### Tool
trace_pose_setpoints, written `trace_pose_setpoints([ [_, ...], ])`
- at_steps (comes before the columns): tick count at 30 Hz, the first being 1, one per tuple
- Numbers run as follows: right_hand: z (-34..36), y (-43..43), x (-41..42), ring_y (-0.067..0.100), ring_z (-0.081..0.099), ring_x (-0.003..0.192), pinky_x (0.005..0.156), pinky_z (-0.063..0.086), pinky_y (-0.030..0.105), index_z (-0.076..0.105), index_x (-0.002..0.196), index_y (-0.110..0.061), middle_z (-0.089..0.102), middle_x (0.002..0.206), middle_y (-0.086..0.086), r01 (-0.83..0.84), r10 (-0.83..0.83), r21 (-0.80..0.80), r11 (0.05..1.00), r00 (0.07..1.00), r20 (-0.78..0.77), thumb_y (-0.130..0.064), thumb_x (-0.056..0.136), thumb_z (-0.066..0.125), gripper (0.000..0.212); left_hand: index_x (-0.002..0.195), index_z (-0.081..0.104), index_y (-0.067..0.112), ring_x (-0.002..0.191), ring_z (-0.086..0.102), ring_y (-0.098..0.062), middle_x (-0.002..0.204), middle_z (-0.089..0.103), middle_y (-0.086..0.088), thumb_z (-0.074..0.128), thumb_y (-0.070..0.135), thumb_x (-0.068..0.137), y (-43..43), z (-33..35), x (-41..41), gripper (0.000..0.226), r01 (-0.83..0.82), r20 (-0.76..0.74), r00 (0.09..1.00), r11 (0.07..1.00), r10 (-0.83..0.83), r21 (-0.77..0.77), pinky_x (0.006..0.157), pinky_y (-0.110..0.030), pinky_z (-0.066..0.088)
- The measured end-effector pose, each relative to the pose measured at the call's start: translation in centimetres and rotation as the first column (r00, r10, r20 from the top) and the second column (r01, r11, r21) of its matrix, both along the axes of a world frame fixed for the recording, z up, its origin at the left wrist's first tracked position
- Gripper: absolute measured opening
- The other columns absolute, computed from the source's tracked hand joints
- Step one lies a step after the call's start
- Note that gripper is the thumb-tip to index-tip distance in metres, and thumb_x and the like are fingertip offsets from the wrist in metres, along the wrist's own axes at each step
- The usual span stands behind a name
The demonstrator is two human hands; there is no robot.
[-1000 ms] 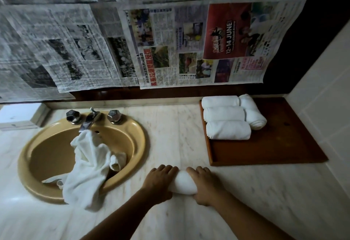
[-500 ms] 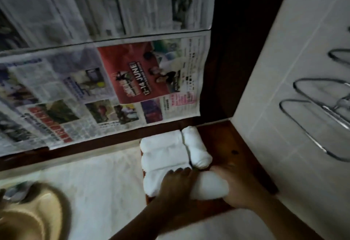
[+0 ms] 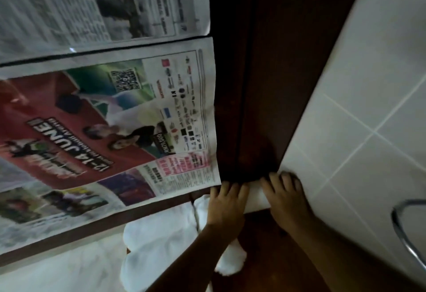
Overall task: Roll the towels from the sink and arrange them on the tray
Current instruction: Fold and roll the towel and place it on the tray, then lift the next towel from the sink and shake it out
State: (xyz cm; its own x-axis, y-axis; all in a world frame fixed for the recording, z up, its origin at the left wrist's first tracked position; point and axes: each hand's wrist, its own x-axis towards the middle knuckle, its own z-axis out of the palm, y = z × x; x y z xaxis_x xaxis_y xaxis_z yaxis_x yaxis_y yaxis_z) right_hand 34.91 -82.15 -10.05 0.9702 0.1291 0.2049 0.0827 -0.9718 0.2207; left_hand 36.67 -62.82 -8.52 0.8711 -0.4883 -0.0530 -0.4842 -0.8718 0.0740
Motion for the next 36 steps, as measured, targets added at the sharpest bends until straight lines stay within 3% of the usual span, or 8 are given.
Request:
trace_pose_setpoints([
  [7,-3.6,-0.3,1.8,0.036,0.053,0.106,0.079,0.04,0.045,0.062,0.125,-0.018,0.059,0.127,0.013,0.001,0.005,-0.042,0.999,0.991,0.136,-0.014,0.091,0.047,0.038,0.14,0.024,0.023,0.131,0.037,-0.035,0.145,0.038,-0.01,0.073,0.017,0.077,-2.6,-1.0,0.7,0.08,-0.122,0.026,0.992,0.99,0.12,0.071,0.103,-0.054,0.033],
  [13,-3.3,1.8,-1.4,0.042,0.043,0.126,0.093,0.038,0.049,0.049,0.139,-0.021,0.041,0.147,0.016,0.191,-0.167,0.321,0.928,0.981,-0.101,-0.047,0.044,0.078,0.103,0.147,0.021,0.013,0.136,0.03,-0.038,0.149,0.028,-0.018,0.064,0.024,0.091,-3.1,-0.7,0.9,0.071,-0.049,0.045,0.998,0.974,0.04,0.219,0.111,-0.053,0.027],
  [19,-3.0,0.9,-2.5,0.041,0.047,0.121,0.096,0.047,0.049,0.063,0.126,-0.015,0.05,0.139,0.014,0.068,-0.081,0.47,0.88,0.997,0.008,-0.029,0.067,0.079,0.063,0.14,0.036,0.01,0.126,0.048,-0.038,0.139,0.045,-0.019,0.063,0.019,0.091,-2.5,1.0,0.3,0.058,-0.049,-0.023,0.998,0.985,0.053,0.164,0.111,-0.048,0.033],
  [21,-2.6,0.4,-1.6,0.04,0.049,0.118,0.091,0.05,0.046,0.067,0.121,-0.012,0.054,0.135,0.013,0.037,-0.046,0.456,0.889,0.999,0.009,-0.022,0.063,0.084,0.061,0.128,0.053,0.012,0.112,0.059,-0.034,0.125,0.057,-0.017,0.07,0.016,0.083,-1.5,1.5,-0.2,0.049,-0.052,0.03,0.998,0.996,0.05,0.07,0.101,-0.044,0.043],
  [24,-2.9,0.2,-0.1,0.04,0.051,0.115,0.086,0.055,0.046,0.071,0.115,-0.007,0.057,0.132,0.013,0.0,0.004,0.45,0.893,1.0,-0.008,-0.007,0.053,0.084,0.063,0.079,0.071,0.015,0.066,0.067,-0.024,0.077,0.066,-0.007,0.088,0.012,0.05,-0.5,1.0,-0.1,0.035,-0.007,0.074,0.997,0.999,0.003,0.045,0.068,-0.034,0.057],
  [28,-3.2,0.0,1.5,0.041,0.051,0.113,0.081,0.056,0.047,0.071,0.112,-0.008,0.057,0.133,0.012,0.032,0.0,0.441,0.897,0.997,-0.073,-0.002,0.055,0.08,0.058,0.062,0.069,0.014,0.055,0.065,-0.022,0.062,0.064,-0.004,0.087,0.007,0.046,-1.4,0.5,1.1,0.025,-0.011,0.104,0.995,0.999,0.007,0.043,0.058,-0.032,0.056],
  [32,-2.1,0.8,0.7,0.041,0.052,0.106,0.074,0.055,0.045,0.073,0.105,-0.009,0.06,0.129,0.012,0.073,-0.043,0.406,0.911,0.996,-0.082,-0.002,0.064,0.073,0.041,0.108,0.069,0.004,0.104,0.066,-0.033,0.109,0.067,-0.016,0.061,0.004,0.089,-2.1,1.9,0.3,0.021,-0.074,-0.019,0.997,0.991,0.076,0.112,0.097,-0.042,0.051],
  [36,-0.1,2.2,0.0,0.043,0.058,0.105,0.078,0.057,0.047,0.073,0.113,-0.007,0.062,0.125,0.015,0.134,-0.085,0.384,0.914,0.986,-0.142,0.001,0.072,0.07,0.042,0.131,0.055,0.004,0.13,0.05,-0.038,0.133,0.057,-0.016,0.064,0.024,0.091,-0.6,2.7,-0.8,0.046,-0.082,-0.159,0.982,0.991,0.099,0.105,0.108,-0.044,0.043],
])
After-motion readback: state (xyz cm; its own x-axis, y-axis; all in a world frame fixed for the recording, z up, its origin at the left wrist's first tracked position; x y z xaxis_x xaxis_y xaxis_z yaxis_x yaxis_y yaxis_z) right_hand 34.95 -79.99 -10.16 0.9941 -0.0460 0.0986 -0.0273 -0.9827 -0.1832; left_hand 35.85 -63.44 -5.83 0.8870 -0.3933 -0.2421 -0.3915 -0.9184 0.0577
